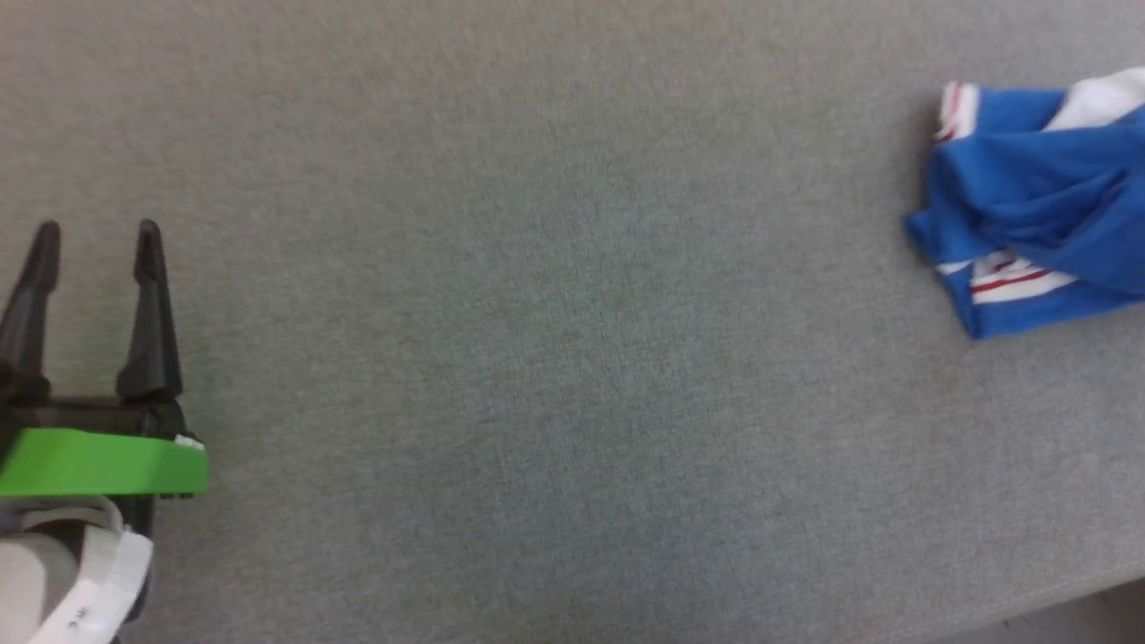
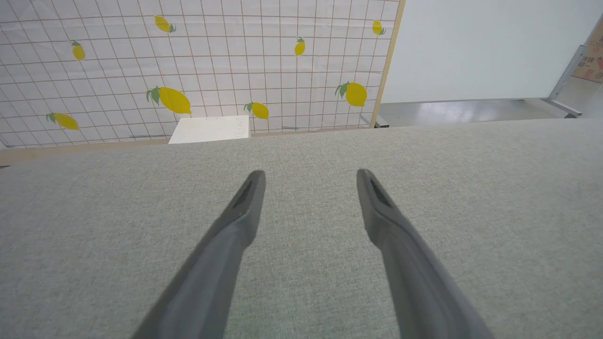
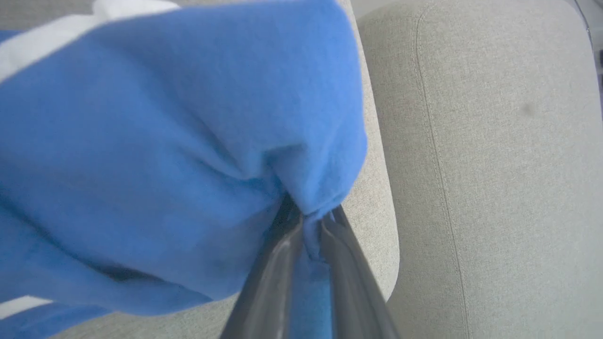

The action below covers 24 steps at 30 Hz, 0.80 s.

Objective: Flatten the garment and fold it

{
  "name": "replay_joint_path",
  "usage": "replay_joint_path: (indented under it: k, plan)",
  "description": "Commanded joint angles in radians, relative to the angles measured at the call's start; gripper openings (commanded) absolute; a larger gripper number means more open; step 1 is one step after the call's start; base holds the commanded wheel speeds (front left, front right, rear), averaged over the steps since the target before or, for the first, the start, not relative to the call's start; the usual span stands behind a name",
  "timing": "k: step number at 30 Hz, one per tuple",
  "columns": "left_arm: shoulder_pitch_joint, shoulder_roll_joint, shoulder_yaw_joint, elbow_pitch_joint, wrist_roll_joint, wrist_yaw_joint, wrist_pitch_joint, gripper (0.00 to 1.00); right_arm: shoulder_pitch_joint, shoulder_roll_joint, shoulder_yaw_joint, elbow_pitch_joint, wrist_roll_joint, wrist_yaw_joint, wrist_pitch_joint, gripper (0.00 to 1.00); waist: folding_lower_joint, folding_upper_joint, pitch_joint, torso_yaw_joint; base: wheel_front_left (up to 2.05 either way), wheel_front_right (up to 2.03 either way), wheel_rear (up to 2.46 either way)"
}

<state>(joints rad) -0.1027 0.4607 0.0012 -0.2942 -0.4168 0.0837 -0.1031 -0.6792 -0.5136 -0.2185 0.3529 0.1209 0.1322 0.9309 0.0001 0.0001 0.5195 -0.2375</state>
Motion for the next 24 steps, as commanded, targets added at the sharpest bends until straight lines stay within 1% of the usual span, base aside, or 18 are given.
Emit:
replay_joint_path:
  k: [1, 6, 9, 11, 12, 13, 18, 24]
  plan:
    - [-0.012, 0.017, 0.01, -0.013, 0.008, 0.007, 0.009, 1.0, -0.009, 0.014, -0.024, -0.005, -0.015, -0.002, -0.014, 0.0, -0.0001, -0.0001, 0.104, -0.04, 0.0, 0.0, 0.0]
    - [-0.004, 0.05, 0.04, -0.065, 0.009, 0.017, 0.039, 1.0, -0.01, 0.065, -0.138, -0.002, -0.076, -0.002, -0.047, 0.0, -0.0001, -0.0001, 0.155, -0.055, 0.0, 0.0, 0.0]
    - [0.001, 0.065, 0.054, -0.087, 0.01, 0.022, 0.052, 1.0, -0.012, 0.093, -0.181, 0.013, -0.097, -0.002, -0.066, 0.0, -0.0001, -0.0001, 0.17, -0.063, 0.0, 0.0, 0.0]
    - [0.005, 0.073, 0.062, -0.1, 0.011, 0.025, 0.061, 1.0, -0.014, 0.108, -0.19, 0.022, -0.109, -0.002, -0.092, 0.0, -0.0001, -0.0001, 0.179, -0.07, 0.0, 0.0, 0.0]
    - [0.008, 0.077, 0.065, -0.106, 0.011, 0.027, 0.066, 1.0, -0.018, 0.118, -0.193, 0.028, -0.111, -0.002, -0.104, 0.15, -0.0001, -0.0001, 0.181, -0.074, 0.0, 0.0, 0.0]
    - [0.011, 0.079, 0.068, -0.11, 0.01, 0.028, 0.069, 1.0, -0.019, 0.122, -0.194, 0.031, -0.116, -0.002, -0.121, 1.0, -0.0001, -0.0001, 0.182, -0.078, 0.0, 0.0, 0.0]
    - [0.021, 0.088, 0.078, -0.116, 0.006, 0.033, 0.081, 1.0, -0.034, 0.15, -0.208, 0.064, -0.125, -0.002, -0.174, 1.0, -0.0001, -0.0001, 0.176, -0.097, 0.0, 0.0, 0.0]
    - [0.024, 0.076, 0.066, -0.091, -0.003, 0.032, 0.068, 1.0, -0.074, 0.149, -0.214, 0.059, -0.101, -0.002, -0.27, 1.0, -0.0001, -0.0001, 0.122, -0.113, 0.0, 0.0, 0.0]
